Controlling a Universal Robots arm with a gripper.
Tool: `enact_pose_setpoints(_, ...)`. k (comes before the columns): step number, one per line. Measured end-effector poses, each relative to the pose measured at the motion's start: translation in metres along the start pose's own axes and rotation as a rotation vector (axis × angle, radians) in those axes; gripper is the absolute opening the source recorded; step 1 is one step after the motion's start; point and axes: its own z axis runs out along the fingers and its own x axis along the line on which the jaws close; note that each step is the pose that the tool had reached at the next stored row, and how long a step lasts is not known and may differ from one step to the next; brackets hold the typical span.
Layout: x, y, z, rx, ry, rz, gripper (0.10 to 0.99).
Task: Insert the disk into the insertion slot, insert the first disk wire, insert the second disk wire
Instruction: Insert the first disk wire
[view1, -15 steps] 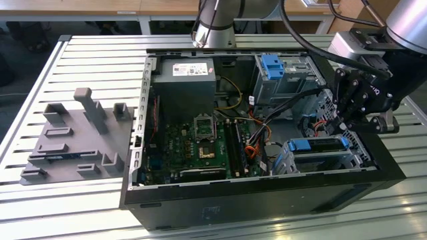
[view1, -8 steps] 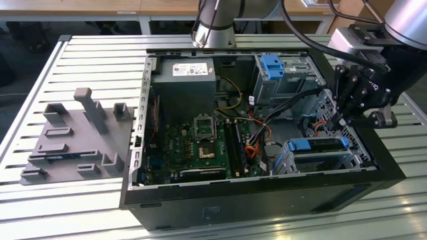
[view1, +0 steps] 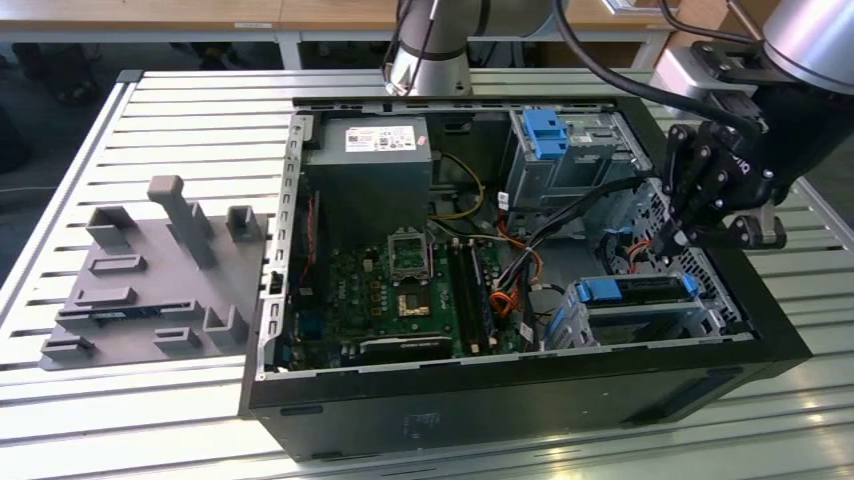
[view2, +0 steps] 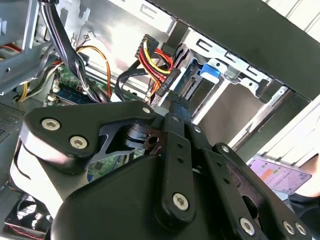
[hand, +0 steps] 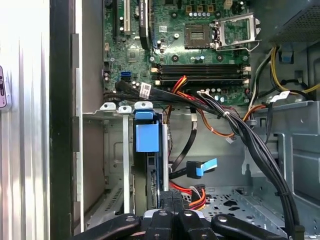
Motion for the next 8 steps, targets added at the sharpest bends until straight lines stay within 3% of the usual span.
enact_pose_setpoints(8, -0.0037, -0.0008, 0.0, 0.0, -0.0009, 0.023, 0.114)
